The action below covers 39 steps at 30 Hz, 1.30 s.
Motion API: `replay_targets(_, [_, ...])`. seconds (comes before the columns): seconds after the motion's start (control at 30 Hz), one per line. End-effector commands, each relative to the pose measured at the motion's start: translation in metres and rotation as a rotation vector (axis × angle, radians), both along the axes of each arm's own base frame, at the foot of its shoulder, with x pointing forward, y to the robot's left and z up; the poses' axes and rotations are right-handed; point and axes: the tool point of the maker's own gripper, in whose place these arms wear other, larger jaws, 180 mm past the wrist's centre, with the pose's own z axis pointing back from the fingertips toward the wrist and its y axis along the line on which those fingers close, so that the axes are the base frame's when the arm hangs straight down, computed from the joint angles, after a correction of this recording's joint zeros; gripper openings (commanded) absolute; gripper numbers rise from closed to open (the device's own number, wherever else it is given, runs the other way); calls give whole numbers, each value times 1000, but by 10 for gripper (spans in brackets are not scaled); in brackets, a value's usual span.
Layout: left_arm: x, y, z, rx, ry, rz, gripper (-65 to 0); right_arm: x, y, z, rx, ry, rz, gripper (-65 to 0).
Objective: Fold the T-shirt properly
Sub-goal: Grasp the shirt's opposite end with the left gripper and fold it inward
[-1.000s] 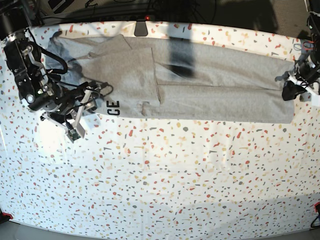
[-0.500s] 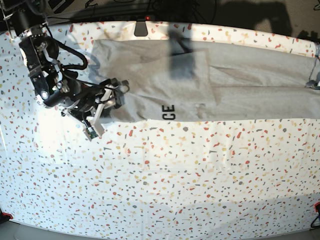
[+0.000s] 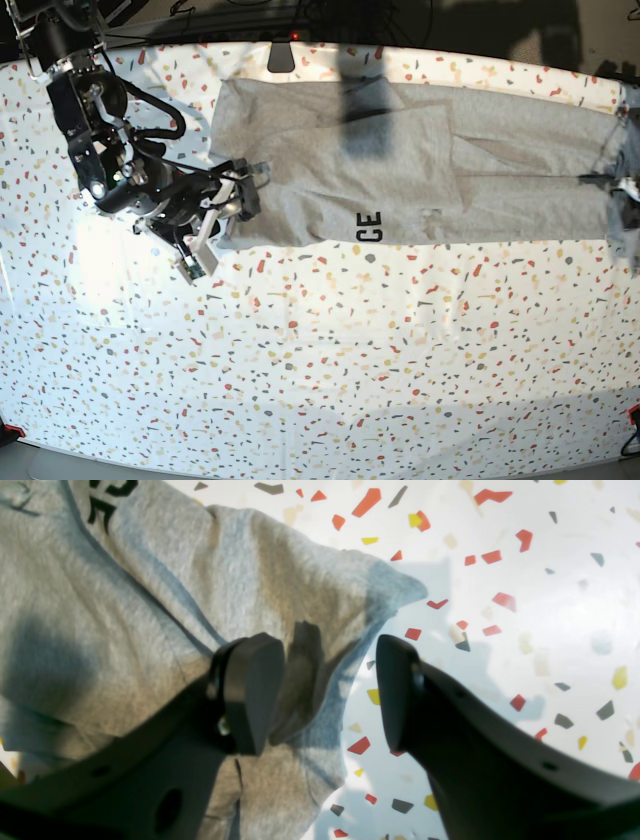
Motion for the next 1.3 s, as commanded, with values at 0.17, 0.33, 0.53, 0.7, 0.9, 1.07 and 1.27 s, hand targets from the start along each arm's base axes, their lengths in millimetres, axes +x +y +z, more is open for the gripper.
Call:
replay_targets(0.17, [-12, -76, 23, -203, -159, -54, -650, 11, -2, 15, 4, -57, 0, -314])
replay_targets(0.33, [-17, -124, 16, -339, -178, -85, -650, 11, -2, 15, 4, -57, 0, -314])
replay_targets(0.53, [-17, -182, 0, -334, -158, -209, -650, 11, -2, 15, 4, -57, 0, -314])
replay_targets(0.7, [-2, -183, -5, -209, -165, -185, -650, 11, -2, 14, 3, -55, 0, -314])
replay_targets(0.9, [-4, -191, -8, -209, -148, -209, -420, 11, -2, 15, 3, -56, 0, -314])
replay_targets(1.07, [-18, -225, 1, -330, -144, -379, -394, 11, -2, 15, 3, -57, 0, -314])
replay_targets(1.27, [-10, -216, 2, -255, -161, -384, -394, 11, -3, 15, 1, -58, 0, -314])
